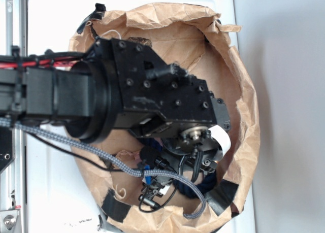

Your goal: Grab the blue rope.

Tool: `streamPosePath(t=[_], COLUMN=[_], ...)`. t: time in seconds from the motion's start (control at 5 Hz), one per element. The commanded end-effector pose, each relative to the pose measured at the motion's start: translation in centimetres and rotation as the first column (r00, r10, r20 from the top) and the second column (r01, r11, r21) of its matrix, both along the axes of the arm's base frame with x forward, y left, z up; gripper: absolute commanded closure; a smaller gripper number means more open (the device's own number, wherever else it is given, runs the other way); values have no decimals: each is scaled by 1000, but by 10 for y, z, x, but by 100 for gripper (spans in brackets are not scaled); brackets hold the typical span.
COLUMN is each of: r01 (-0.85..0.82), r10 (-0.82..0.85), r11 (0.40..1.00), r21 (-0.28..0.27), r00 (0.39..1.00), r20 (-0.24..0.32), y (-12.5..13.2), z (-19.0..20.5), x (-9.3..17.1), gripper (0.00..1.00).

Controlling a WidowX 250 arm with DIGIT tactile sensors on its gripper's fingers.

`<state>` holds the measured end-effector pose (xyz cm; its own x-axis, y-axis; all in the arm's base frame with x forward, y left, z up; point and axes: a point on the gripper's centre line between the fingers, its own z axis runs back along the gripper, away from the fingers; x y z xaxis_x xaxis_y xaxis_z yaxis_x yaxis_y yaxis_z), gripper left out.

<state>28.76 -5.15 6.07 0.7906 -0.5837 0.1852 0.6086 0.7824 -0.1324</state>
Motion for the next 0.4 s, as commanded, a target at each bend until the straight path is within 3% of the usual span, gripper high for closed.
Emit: streamPosePath(t=[0.0,0.2], r01=[41,37], r10=[-41,-37], r11=[999,999], r21=[5,8], r00=[999,999], r20=[1,-33], y=[-9,-7], z=[-17,-31], x=[-6,-4], gripper=[0,0])
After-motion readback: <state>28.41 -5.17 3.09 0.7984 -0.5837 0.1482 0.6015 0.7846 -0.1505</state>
